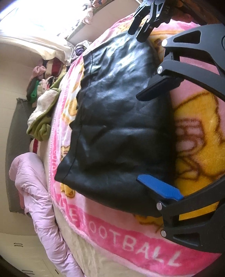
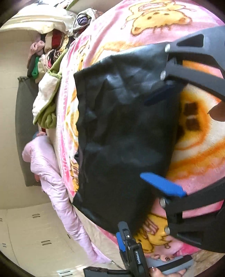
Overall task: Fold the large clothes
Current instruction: 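Open the right gripper and withdraw both grippers from the folded jacket, then move both grippers to the end of the folded jacket and grasp it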
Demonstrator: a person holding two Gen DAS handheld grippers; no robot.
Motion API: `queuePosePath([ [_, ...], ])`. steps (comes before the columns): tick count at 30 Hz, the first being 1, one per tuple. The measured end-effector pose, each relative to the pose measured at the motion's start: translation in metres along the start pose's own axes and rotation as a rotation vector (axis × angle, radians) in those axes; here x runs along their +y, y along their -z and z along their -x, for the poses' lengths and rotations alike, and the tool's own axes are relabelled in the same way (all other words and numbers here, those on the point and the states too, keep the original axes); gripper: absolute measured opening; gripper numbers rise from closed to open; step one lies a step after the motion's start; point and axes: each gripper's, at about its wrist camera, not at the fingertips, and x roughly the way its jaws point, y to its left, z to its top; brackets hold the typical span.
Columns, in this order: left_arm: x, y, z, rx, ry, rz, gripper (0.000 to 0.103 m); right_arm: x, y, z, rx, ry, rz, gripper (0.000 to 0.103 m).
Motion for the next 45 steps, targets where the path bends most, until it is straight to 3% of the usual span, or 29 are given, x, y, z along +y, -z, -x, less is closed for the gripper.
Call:
queuePosePath([
  [3,-0.002,0.000,0.005,-0.019,-0.016,-0.008,0.094,-0.001,0.001,0.005,-0.014,-0.002,-0.021,0.095],
  [21,0.009,-0.002,0.012,-0.040,-0.052,0.044,0.094,0.023,-0.007,0.020,-0.059,-0.004,0.016,0.097],
  [28,0.040,-0.004,0.011,-0.030,-0.096,0.161,0.094,0.042,-0.012,0.012,-0.053,-0.036,0.051,0.096],
  [29,0.047,-0.004,0.011,-0.024,-0.100,0.189,0.094,0.044,-0.013,0.011,-0.055,-0.043,0.056,0.093],
  [33,0.086,0.000,0.005,0.010,-0.094,0.333,0.094,0.056,-0.016,-0.004,-0.024,-0.070,0.085,0.039],
  [36,0.110,0.007,-0.004,0.049,-0.010,0.452,0.094,0.063,-0.017,-0.016,0.006,-0.095,0.084,0.017],
  [39,0.121,0.011,-0.014,0.083,0.068,0.518,0.094,0.070,-0.018,-0.025,0.022,-0.097,0.101,0.009],
  [45,0.114,0.006,-0.028,0.094,0.069,0.487,0.093,0.079,-0.012,-0.048,0.098,-0.081,0.128,0.006],
])
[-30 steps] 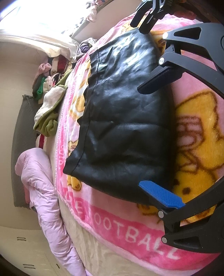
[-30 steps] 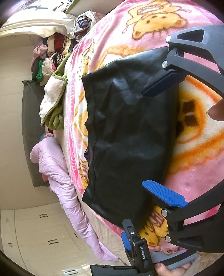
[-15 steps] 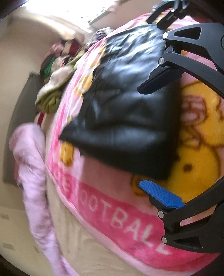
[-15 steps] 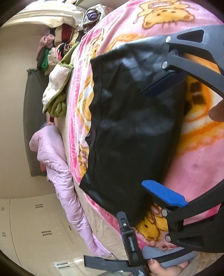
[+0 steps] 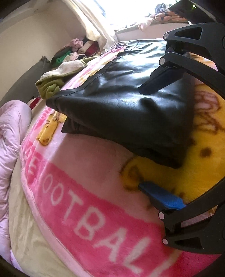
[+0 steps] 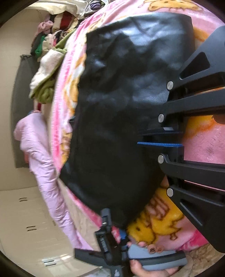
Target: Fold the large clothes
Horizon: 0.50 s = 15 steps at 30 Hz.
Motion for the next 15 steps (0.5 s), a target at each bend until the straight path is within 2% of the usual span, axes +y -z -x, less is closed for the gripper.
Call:
queuePosePath([
  [2,-0.006,-0.001,-0.007,0.011,0.003,-0.026,0.091,0.002,0.004,-0.008,0.021,0.010,0.016,0.006],
  [3,-0.011,0.000,-0.010,0.018,0.007,-0.044,0.087,0.003,0.006,-0.012,0.025,0.019,0.025,0.006],
  [4,-0.014,0.000,-0.013,0.024,0.016,-0.054,0.072,0.003,0.008,-0.014,0.026,0.022,0.021,0.006],
  [6,-0.018,0.000,-0.015,0.023,-0.003,-0.069,0.068,0.001,0.011,-0.019,0.020,0.016,0.014,0.007],
  [8,-0.023,0.000,-0.013,0.017,0.002,-0.089,0.056,-0.002,0.012,-0.020,0.015,0.005,-0.002,0.007],
  [12,-0.029,0.002,-0.001,-0.024,0.004,-0.133,0.039,-0.008,0.000,-0.013,0.032,-0.039,-0.010,0.007],
  [14,-0.032,0.001,0.006,-0.051,0.021,-0.143,0.032,-0.018,-0.017,0.002,-0.020,-0.092,-0.053,0.007],
  [15,-0.033,0.001,0.010,-0.063,0.031,-0.146,0.031,-0.022,-0.026,0.007,-0.052,-0.086,-0.064,0.007],
])
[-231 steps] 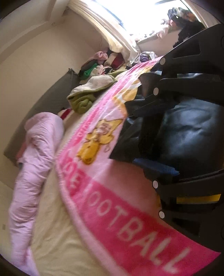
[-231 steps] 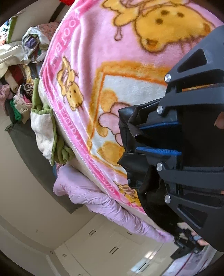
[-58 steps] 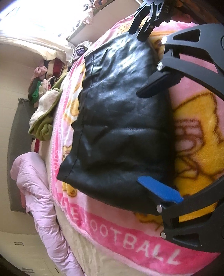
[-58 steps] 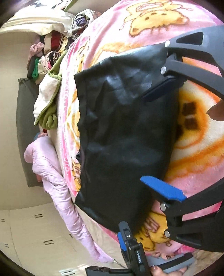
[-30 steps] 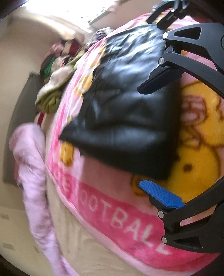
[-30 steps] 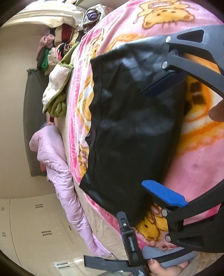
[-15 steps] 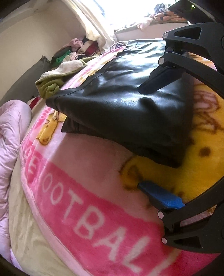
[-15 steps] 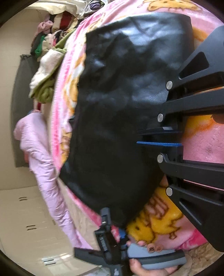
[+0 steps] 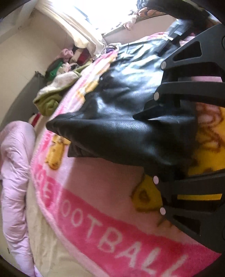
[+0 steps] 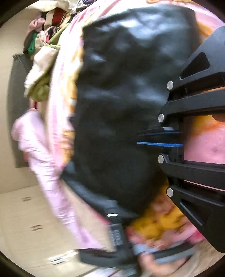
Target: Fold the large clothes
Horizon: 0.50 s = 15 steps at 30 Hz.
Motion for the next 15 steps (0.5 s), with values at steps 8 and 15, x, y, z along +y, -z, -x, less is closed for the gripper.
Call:
queuePosePath([
  [8,-0.020,-0.005,0.024,-0.093,0.061,-0.063,0.025,-0.051,-0.078,-0.060,0.037,0.040,-0.069,0.006],
  [15,-0.044,-0.010,0.028,-0.131,0.082,-0.119,0.025,-0.073,-0.071,-0.128,0.184,0.039,-0.101,0.006],
])
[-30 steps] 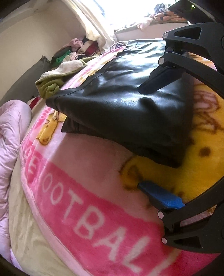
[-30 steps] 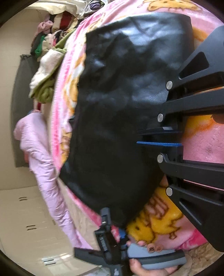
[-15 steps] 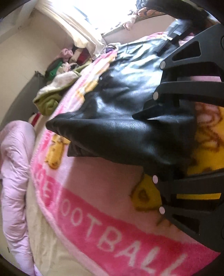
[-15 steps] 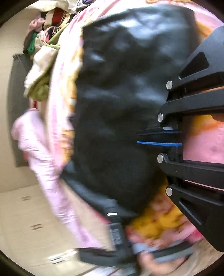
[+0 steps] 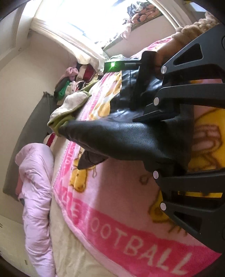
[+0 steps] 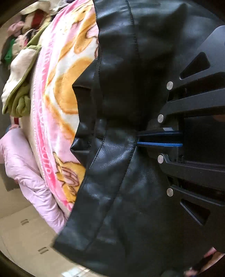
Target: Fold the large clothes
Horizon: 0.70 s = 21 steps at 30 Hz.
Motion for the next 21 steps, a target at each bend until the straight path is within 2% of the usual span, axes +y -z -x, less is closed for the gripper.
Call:
queuePosePath([
  [2,-0.007,-0.002,0.004,-0.022,-0.001,-0.017,0.025,-0.002,-0.001,0.007,-0.003,-0.018,-0.012,0.006],
  [4,-0.010,-0.003,0.007,-0.033,0.012,-0.017,0.025,-0.005,0.002,0.038,-0.034,-0.086,-0.034,0.006],
  [6,-0.015,-0.003,0.009,-0.039,0.016,-0.020,0.025,0.003,0.017,0.074,-0.086,-0.126,-0.014,0.006],
  [9,-0.020,-0.004,0.012,-0.049,0.031,-0.018,0.025,0.016,0.051,0.107,-0.076,-0.151,0.047,0.006],
  [12,-0.029,-0.006,0.013,-0.062,0.024,-0.030,0.025,0.023,0.086,0.107,0.001,-0.182,0.081,0.006],
  [14,-0.037,-0.005,0.013,-0.061,0.019,-0.040,0.025,0.024,0.103,0.090,0.052,-0.135,0.108,0.006],
  [17,-0.050,-0.002,0.015,-0.078,-0.006,-0.070,0.025,0.017,0.103,0.087,0.063,-0.170,0.083,0.007],
  [19,-0.057,-0.003,0.017,-0.087,0.002,-0.066,0.025,0.015,0.084,0.116,-0.018,-0.206,0.057,0.011],
  [20,-0.060,-0.003,0.018,-0.092,-0.004,-0.073,0.025,0.015,0.074,0.134,-0.073,-0.217,0.054,0.020],
  [21,-0.066,-0.002,0.019,-0.101,-0.016,-0.091,0.025,0.017,0.061,0.155,-0.126,-0.241,0.047,0.036],
])
